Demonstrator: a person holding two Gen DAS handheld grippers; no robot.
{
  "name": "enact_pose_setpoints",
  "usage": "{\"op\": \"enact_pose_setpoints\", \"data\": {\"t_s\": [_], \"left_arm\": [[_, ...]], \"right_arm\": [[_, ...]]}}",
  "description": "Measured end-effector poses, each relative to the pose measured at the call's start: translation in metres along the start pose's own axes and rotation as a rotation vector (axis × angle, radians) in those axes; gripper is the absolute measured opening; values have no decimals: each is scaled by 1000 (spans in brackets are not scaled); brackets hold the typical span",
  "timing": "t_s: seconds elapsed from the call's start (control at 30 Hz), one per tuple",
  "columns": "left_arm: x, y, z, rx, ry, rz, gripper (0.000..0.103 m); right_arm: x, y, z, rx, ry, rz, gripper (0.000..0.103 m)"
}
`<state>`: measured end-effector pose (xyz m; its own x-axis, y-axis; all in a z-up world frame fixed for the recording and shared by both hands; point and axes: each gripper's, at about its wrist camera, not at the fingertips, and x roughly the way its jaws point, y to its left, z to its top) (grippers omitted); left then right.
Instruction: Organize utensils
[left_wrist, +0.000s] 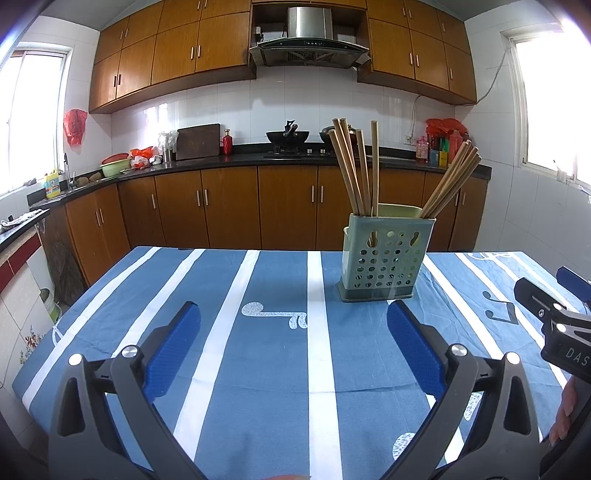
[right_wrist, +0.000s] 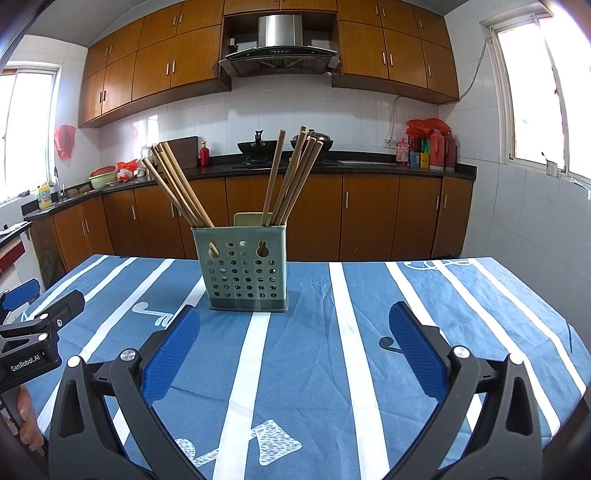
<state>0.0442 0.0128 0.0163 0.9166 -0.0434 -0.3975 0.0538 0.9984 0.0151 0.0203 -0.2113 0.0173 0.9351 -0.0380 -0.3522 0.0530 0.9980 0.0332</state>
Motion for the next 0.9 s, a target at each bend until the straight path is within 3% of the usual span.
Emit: {"op": "enact_pose_setpoints", "data": {"t_s": [0.9], "left_arm": [[4, 3, -3, 1, 3, 9, 99]], "right_arm": [[0, -1, 0, 2, 3, 0, 101]]}}
